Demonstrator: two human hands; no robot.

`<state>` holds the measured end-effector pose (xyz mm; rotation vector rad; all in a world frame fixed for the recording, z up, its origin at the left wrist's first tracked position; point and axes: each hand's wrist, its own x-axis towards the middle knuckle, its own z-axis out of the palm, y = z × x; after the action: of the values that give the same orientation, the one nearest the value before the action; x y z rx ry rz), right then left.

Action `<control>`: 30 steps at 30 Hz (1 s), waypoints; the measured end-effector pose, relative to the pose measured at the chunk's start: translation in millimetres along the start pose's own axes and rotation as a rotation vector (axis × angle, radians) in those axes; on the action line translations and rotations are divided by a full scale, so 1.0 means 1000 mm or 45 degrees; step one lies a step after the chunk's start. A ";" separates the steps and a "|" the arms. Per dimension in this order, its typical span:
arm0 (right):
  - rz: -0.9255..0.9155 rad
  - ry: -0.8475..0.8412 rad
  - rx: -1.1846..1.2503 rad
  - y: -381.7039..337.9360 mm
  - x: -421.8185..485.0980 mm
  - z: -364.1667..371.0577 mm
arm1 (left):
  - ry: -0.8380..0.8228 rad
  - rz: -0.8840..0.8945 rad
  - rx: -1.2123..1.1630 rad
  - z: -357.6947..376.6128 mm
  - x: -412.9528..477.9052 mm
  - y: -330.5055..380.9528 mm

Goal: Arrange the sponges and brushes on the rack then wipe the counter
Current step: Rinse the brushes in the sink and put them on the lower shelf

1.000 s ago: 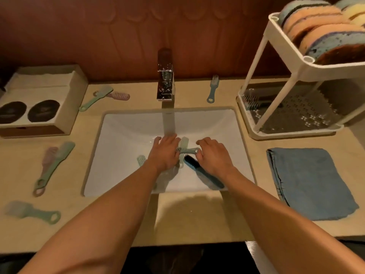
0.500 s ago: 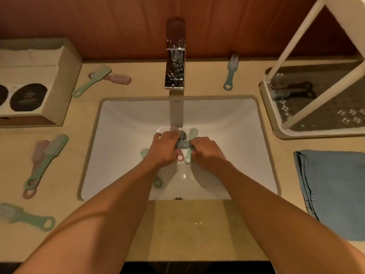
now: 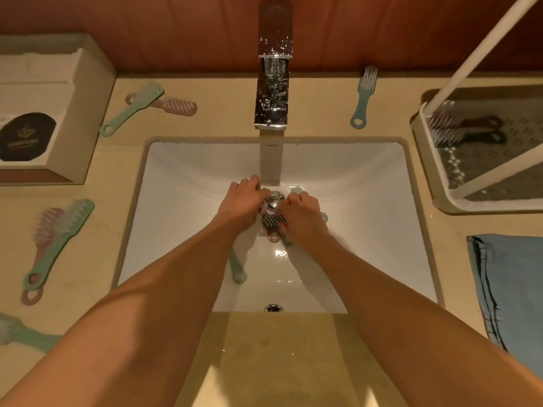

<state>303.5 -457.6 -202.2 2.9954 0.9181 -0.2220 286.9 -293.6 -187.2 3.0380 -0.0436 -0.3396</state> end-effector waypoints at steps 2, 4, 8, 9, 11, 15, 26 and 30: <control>-0.015 0.051 -0.059 -0.002 0.001 0.001 | 0.017 0.032 0.067 0.004 0.000 -0.003; -0.062 0.102 -0.033 0.000 0.001 0.004 | 0.037 0.062 0.160 0.007 -0.001 -0.006; -0.047 0.112 0.003 0.001 -0.002 -0.001 | 0.033 0.135 0.416 -0.001 -0.006 -0.007; -0.051 0.108 0.001 0.003 -0.004 -0.003 | 0.014 0.140 0.433 -0.004 -0.008 -0.008; -0.057 0.171 0.031 0.009 -0.010 -0.003 | -0.017 0.141 0.447 -0.011 -0.012 -0.012; -0.058 0.084 0.111 0.019 -0.018 -0.023 | -0.053 0.123 0.463 -0.030 -0.028 -0.018; -0.054 0.213 -0.081 0.024 -0.072 -0.098 | 0.229 0.164 0.464 -0.096 -0.066 0.017; -0.007 0.243 -0.067 0.035 -0.093 -0.119 | 0.278 0.111 0.341 -0.114 -0.076 0.041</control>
<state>262.6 -533.2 -73.2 3.0052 0.9289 0.0886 237.5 -322.6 -56.5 3.3033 -0.2239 0.0072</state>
